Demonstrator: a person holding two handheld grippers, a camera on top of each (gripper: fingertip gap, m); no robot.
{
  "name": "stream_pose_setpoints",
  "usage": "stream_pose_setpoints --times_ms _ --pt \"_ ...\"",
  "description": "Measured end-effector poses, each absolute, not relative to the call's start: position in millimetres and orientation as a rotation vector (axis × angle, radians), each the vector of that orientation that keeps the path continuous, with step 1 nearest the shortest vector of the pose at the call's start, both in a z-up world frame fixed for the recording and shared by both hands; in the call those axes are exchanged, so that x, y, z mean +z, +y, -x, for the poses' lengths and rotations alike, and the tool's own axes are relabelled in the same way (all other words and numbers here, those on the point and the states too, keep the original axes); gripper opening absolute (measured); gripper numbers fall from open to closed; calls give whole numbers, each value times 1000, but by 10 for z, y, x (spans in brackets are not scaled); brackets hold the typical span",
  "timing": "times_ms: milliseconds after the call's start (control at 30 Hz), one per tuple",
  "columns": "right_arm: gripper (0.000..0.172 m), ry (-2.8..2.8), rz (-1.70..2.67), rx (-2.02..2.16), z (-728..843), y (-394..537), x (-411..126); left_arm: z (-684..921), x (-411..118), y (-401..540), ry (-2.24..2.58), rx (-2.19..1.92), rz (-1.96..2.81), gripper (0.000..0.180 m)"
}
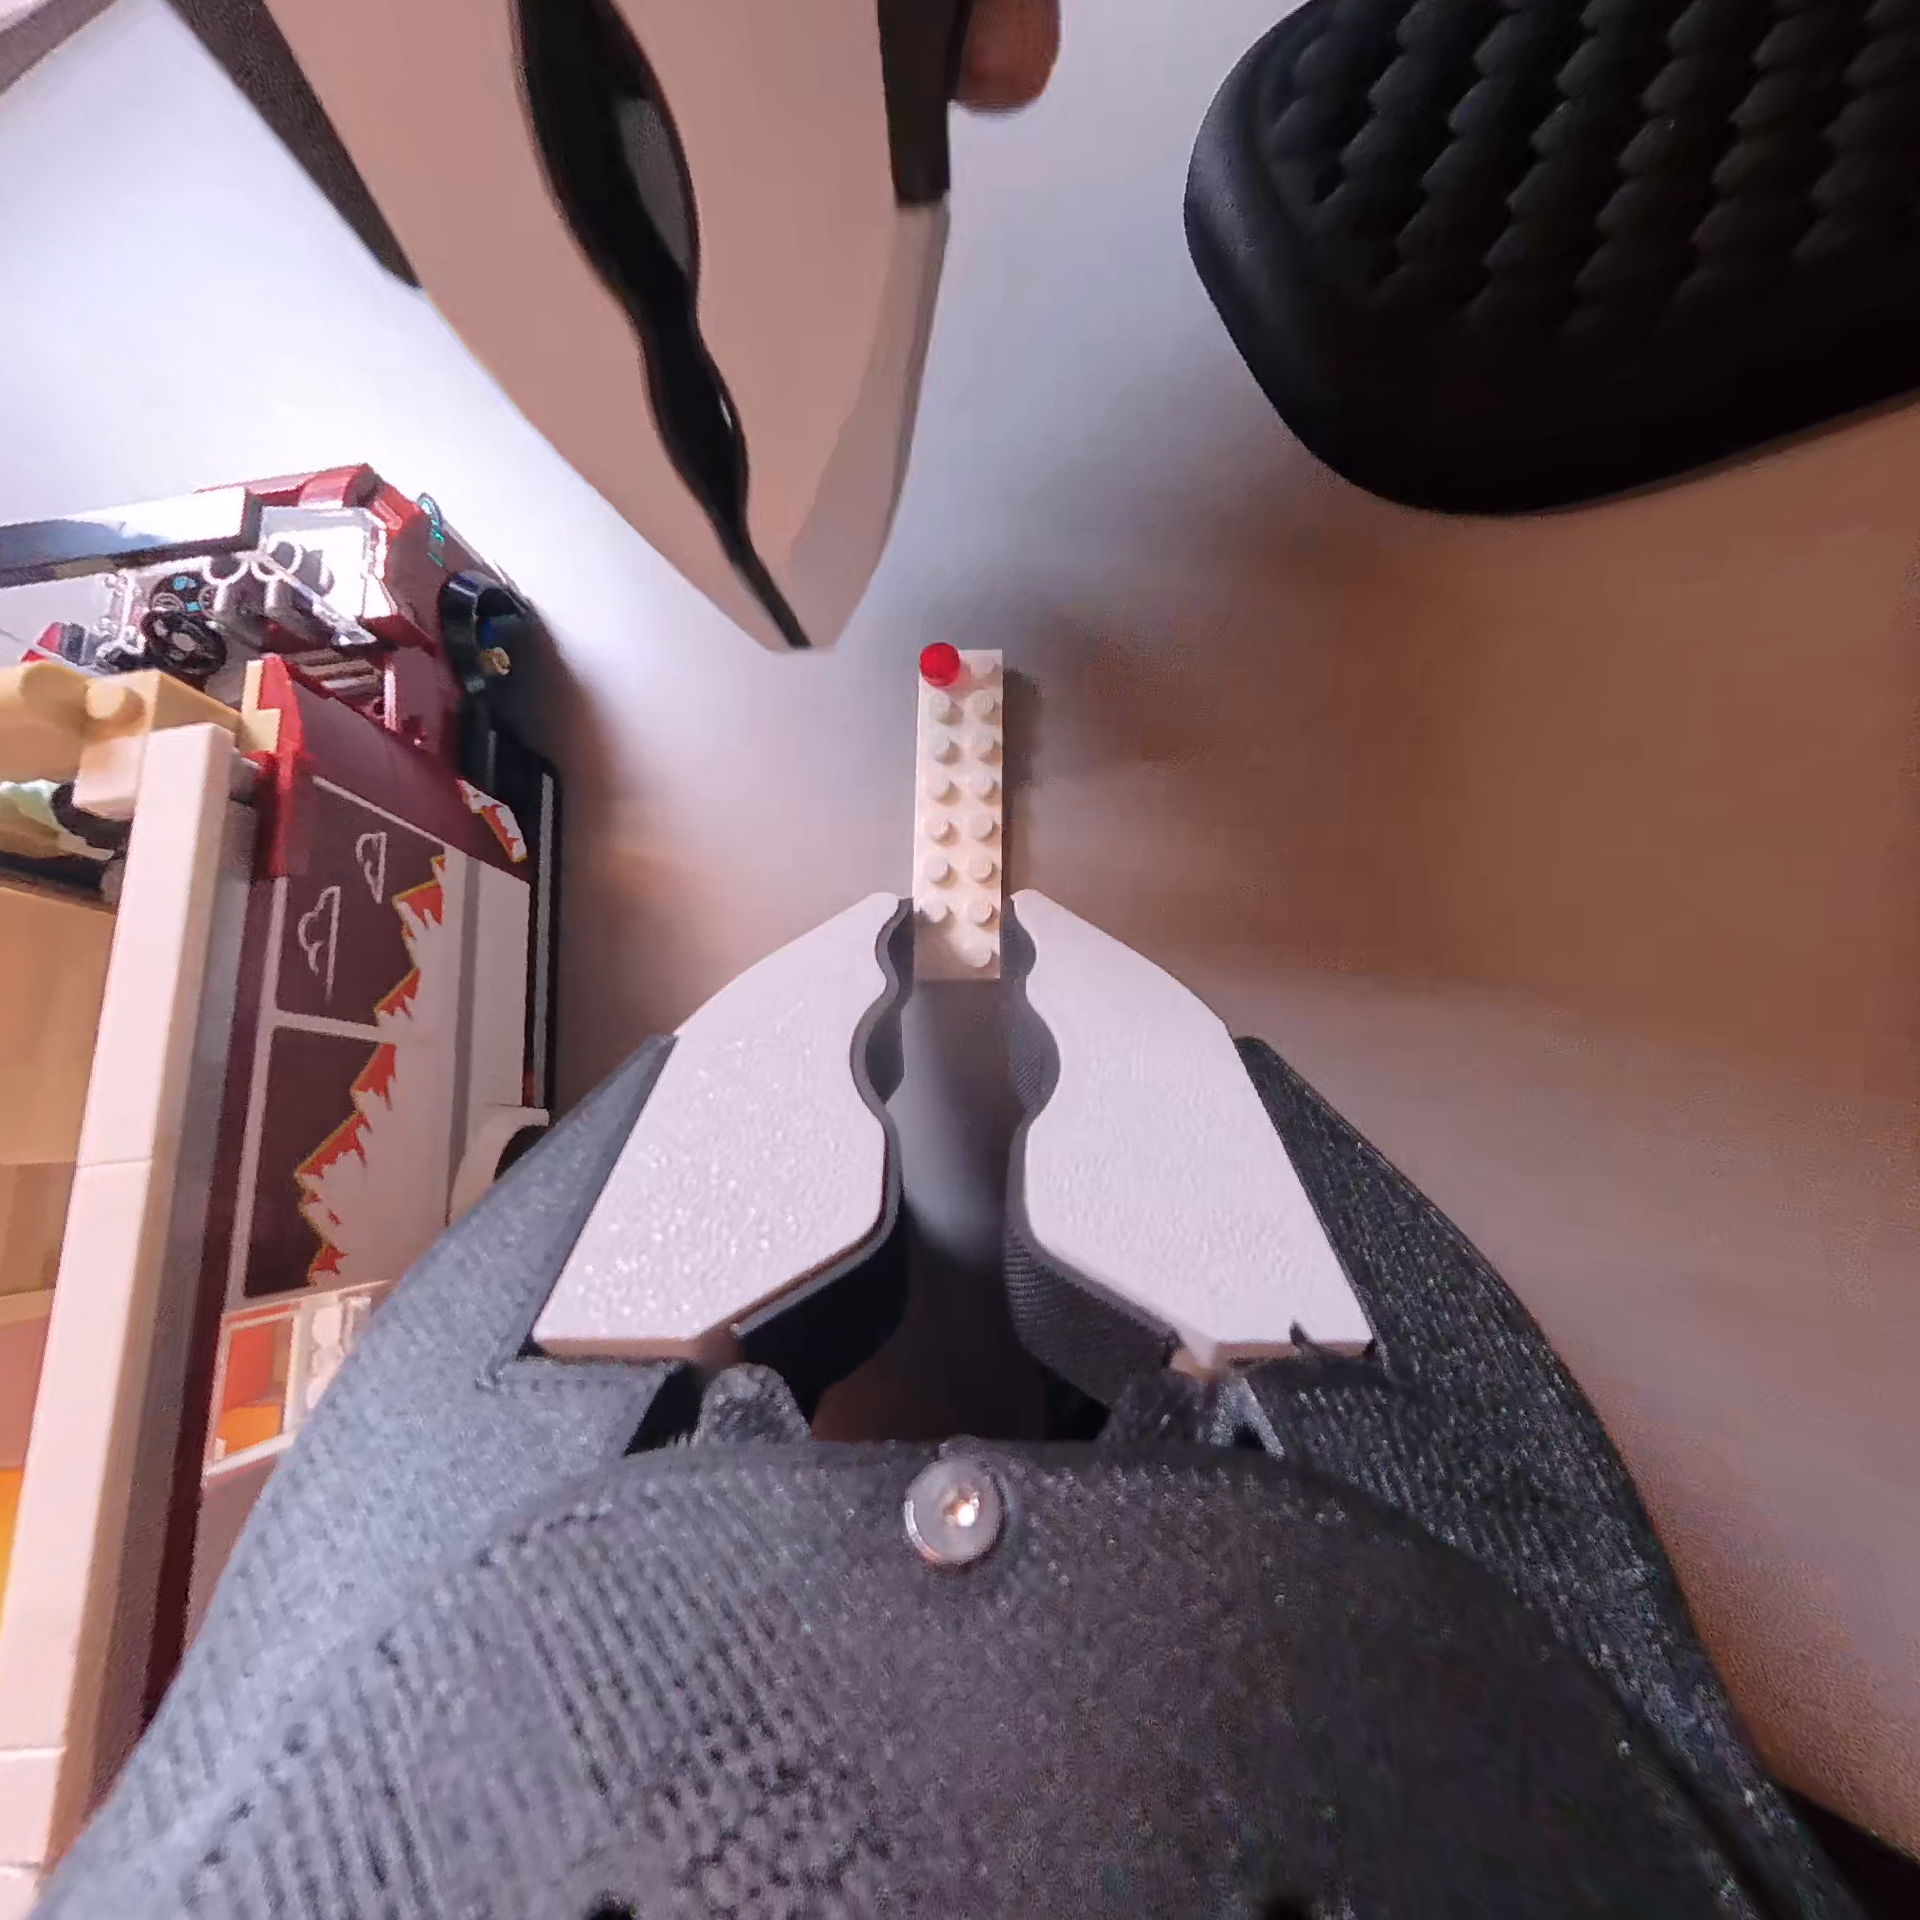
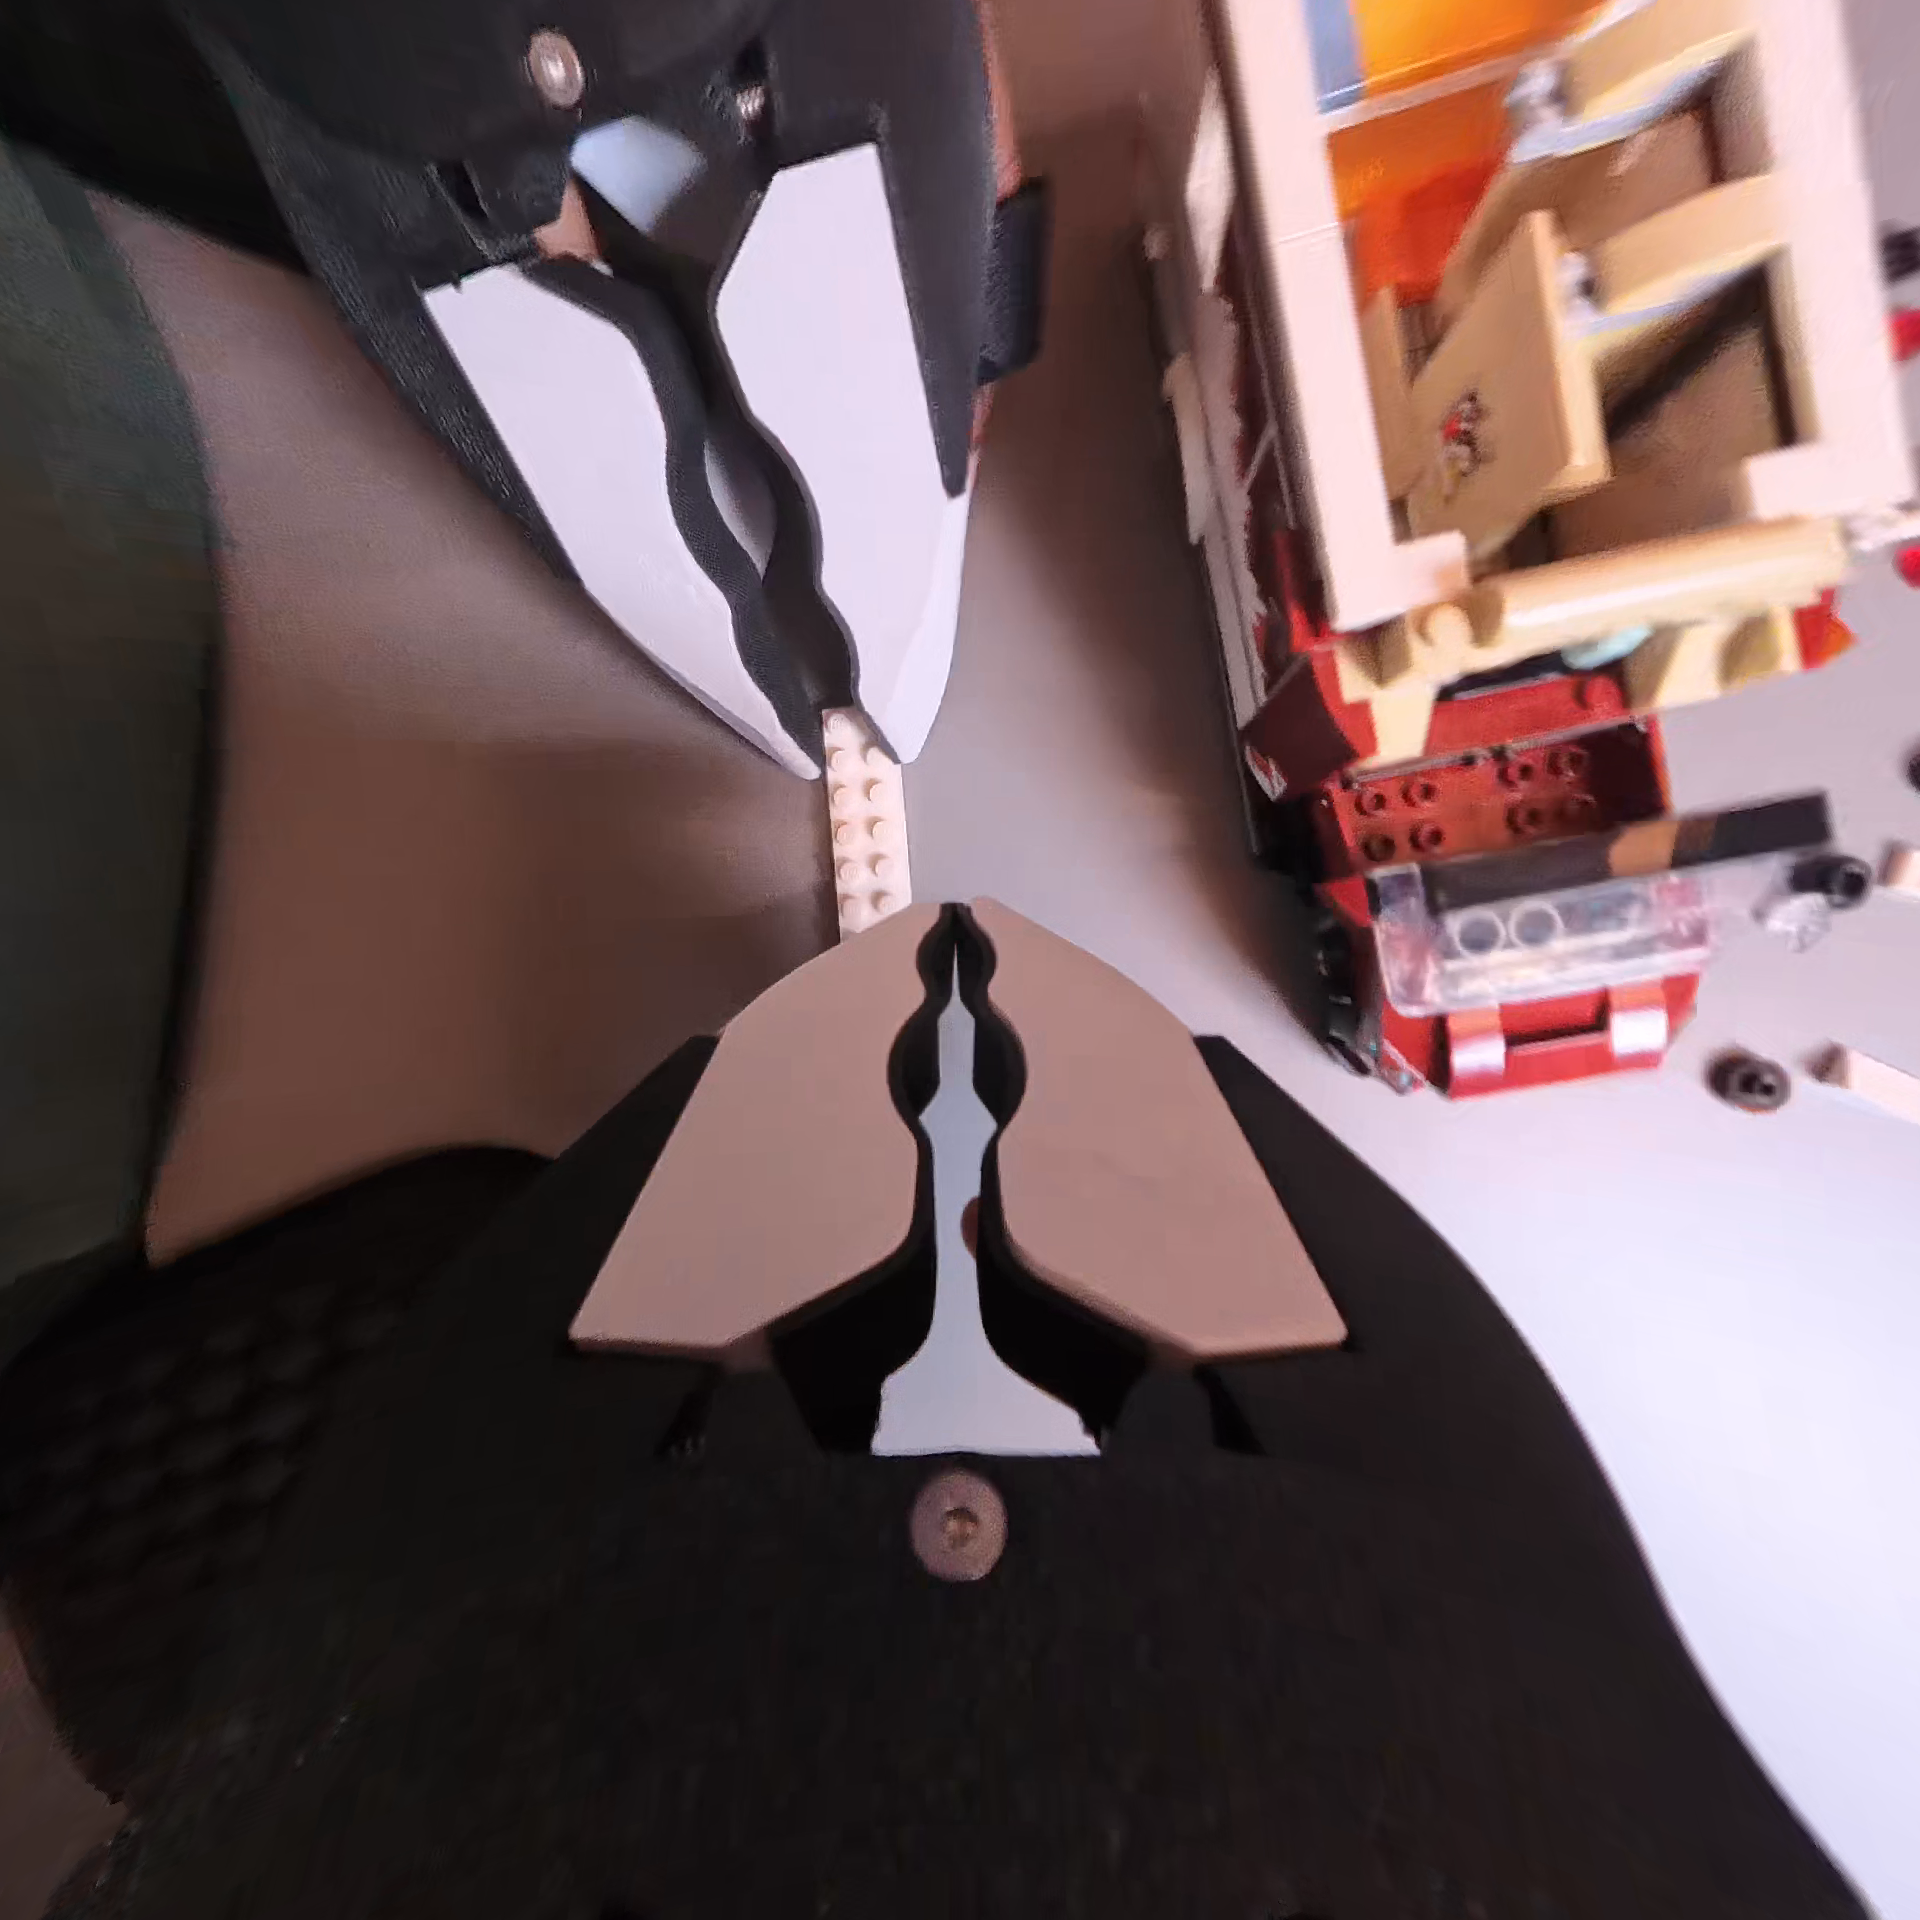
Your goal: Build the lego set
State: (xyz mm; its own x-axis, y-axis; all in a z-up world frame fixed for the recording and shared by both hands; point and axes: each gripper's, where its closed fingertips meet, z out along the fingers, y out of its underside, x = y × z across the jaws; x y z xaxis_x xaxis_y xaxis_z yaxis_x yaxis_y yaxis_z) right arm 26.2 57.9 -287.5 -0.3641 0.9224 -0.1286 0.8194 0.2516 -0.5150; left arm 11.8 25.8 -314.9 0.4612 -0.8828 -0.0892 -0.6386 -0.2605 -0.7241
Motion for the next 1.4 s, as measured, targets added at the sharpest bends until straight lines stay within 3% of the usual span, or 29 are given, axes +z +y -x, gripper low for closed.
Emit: stream_pose_setpoints --times_ms 100,133,200,300,400,600,700,800,867,967,1067,1133,1400 --pt "2 -2260 1631 775 -378 555 -2913 -113 -3145 248 1253 -453 1991 16" --pt "22 -2257 1631 790 -419 500 -2946 -111 -3141 245 1247 -458 1987 16" --pt "29 -2242 1642 781 -458 433 -3025 -110 -3140 238 1244 -468 1989 16" --pt "30 -2271 1614 644 -499 430 -3189 -112 -3139 234 1247 -467 1986 16" --pt "15 -2261 1613 650 -446 386 -3182 -123 -3132 209 1256 -496 1972 18" --pt "15 -2137 1187 613 -273 255 -2945 -139 -3028 169 1095 -751 2019 43" --pt "15 -2046 928 435 -218 208 -2788 -235 -2934 62 1090 -914 2001 15" --pt "14 -1983 944 499 -242 171 -2740 -215 -2905 70 1128 -838 1966 5" --pt "26 -1920 1135 765 -269 150 -2664 -204 -2894 71 1155 -771 1943 5" --pt "30 -1844 1282 1054 -272 124 -2536 -215 -2851 73 1196 -663 1875 5" --pt "22 -1882 1250 1025 -248 95 -2574 -236 -2792 60 1199 -651 1836 5" --pt "6 -1905 1231 1009 -230 68 -2594 -236 -2796 49 1212 -632 1826 5" --pt "6 -1907 1214 1025 -226 49 -2564 -216 -2759 47 1231 -596 1766 5"
